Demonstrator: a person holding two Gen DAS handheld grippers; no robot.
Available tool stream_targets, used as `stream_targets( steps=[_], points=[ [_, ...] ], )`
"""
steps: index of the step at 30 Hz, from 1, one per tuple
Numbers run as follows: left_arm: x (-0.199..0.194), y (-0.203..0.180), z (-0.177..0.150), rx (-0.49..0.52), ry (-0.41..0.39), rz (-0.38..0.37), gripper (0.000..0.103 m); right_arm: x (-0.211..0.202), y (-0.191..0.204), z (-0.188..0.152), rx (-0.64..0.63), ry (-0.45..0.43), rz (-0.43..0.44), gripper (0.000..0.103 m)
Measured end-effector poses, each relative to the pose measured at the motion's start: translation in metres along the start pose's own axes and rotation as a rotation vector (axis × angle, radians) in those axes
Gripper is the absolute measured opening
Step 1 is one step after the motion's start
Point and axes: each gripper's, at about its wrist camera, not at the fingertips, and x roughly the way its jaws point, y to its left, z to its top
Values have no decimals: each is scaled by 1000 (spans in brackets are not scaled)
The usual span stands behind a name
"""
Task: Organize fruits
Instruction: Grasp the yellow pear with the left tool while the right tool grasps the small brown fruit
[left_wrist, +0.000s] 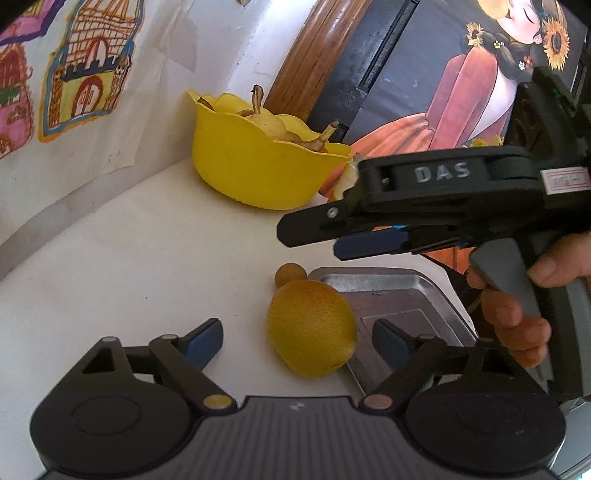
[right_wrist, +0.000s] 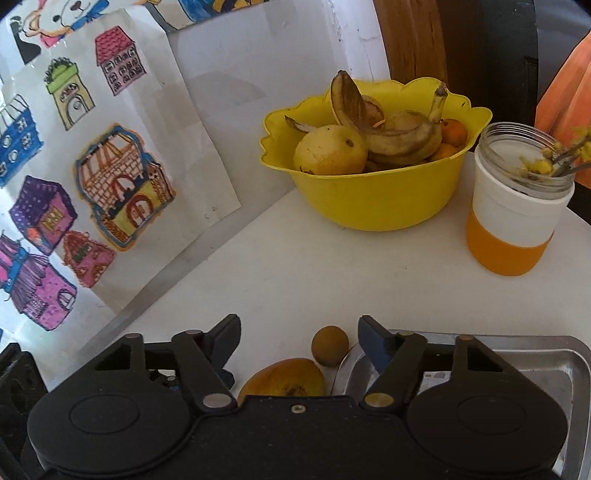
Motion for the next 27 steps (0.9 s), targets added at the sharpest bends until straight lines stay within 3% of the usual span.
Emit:
stream_targets(
  steps=[5,14,19,27],
  points=[
    [1,1,-2,7,6,-8,79,9,2,1,-28,11,-14,66],
    [7,-2,-3,25,-4,-22,77,30,2,0,-65,57,-57,59],
    [11,-4,-3,38,13,-44,63,38,2,0,-71,69,-62,53],
    [9,-4,-6,32,12,-36,60,43,7,-1,-90,79,-66,48]
  ],
)
